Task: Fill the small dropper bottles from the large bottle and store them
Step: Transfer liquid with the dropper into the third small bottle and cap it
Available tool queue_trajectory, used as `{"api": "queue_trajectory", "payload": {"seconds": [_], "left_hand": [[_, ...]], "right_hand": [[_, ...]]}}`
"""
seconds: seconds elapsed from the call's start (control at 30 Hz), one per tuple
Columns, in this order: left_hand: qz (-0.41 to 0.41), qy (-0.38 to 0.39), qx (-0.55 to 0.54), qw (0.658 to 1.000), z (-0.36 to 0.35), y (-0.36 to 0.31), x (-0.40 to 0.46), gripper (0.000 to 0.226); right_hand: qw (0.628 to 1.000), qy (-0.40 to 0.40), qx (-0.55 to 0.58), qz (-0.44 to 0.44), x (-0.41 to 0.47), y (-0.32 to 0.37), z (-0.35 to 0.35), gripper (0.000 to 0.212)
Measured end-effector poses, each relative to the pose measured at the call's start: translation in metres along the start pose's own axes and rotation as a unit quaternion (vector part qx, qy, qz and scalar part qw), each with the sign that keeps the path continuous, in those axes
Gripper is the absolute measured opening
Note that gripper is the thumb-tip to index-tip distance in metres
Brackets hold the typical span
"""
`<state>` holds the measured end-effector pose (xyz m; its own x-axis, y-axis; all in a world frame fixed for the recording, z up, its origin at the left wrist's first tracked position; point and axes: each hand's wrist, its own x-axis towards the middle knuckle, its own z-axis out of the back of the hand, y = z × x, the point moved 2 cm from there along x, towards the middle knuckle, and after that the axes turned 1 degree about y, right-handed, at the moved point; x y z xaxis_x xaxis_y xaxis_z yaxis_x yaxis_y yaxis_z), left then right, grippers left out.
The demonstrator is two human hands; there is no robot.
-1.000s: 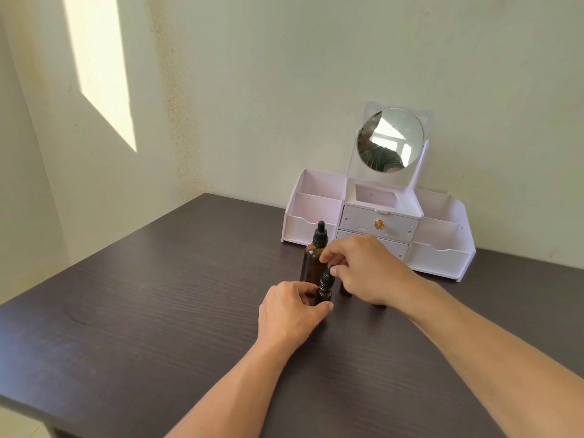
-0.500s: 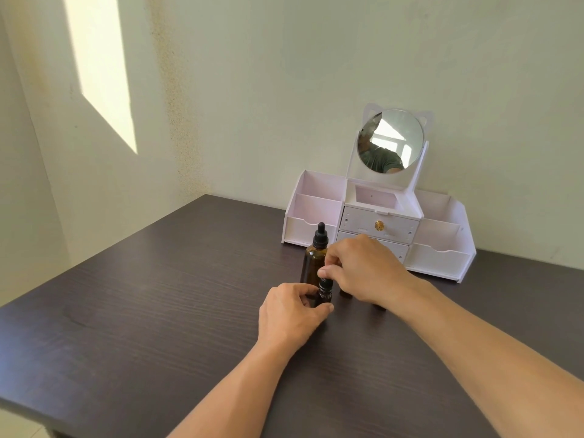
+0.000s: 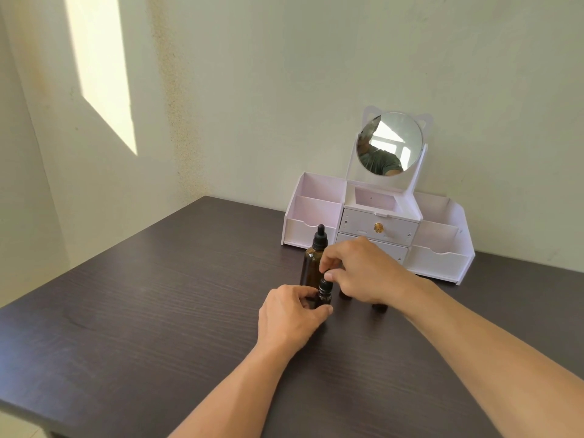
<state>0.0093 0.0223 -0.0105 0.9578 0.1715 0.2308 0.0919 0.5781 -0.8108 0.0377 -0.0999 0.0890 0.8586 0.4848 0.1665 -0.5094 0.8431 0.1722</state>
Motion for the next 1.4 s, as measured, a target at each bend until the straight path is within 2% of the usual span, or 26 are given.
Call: {"api": "queue_trajectory", "payload": {"seconds": [0.03,0.17,0.33,0.4,0.53,0.7,0.83,0.97,1.13,1.3,1.4], "left_hand": [[0.000,0.001,-0.001,1.000,0.000,0.000,0.000,0.044],[0.001,0.001,0.001,1.000,0.001,-0.001,0.000,0.044],[0.000,0.002,0.001,1.000,0.001,-0.001,-0.001,0.044],[-0.002,0.002,0.001,1.000,0.001,-0.001,-0.001,0.042],[-0.003,0.004,-0.004,1.000,0.002,-0.002,-0.001,0.042],[-0.003,0.007,-0.005,1.000,0.002,-0.002,-0.002,0.042],[-0.001,0.003,-0.005,1.000,0.002,-0.002,-0.002,0.042],[0.001,0.001,-0.004,1.000,0.002,-0.002,-0.001,0.042],[0.003,0.006,-0.004,1.000,0.002,-0.002,-0.001,0.042],[-0.003,0.015,0.006,1.000,0.001,-0.001,0.000,0.030],[-0.005,0.019,0.002,1.000,0.001,-0.001,-0.001,0.026]], "right_hand": [[1.000,-0.006,-0.013,-0.004,0.000,0.000,0.000,0.006],[0.997,-0.016,-0.077,-0.005,-0.002,0.004,0.004,0.033],[1.000,0.010,0.000,0.003,-0.003,0.000,0.007,0.015],[1.000,0.002,-0.012,0.003,-0.003,0.000,0.004,0.006],[0.998,-0.014,-0.053,-0.005,-0.002,0.000,0.003,0.028],[1.000,-0.005,-0.012,-0.007,-0.003,0.000,0.000,0.013],[0.999,-0.022,-0.037,-0.022,-0.002,-0.001,0.000,0.025],[0.999,0.031,0.005,-0.008,-0.004,-0.003,-0.003,0.027],[1.000,0.028,-0.008,0.003,-0.004,-0.003,-0.012,0.017],[0.998,0.001,-0.058,0.004,-0.005,-0.001,-0.017,0.018],[0.999,0.006,-0.049,0.008,-0.007,-0.001,-0.017,0.018]]}}
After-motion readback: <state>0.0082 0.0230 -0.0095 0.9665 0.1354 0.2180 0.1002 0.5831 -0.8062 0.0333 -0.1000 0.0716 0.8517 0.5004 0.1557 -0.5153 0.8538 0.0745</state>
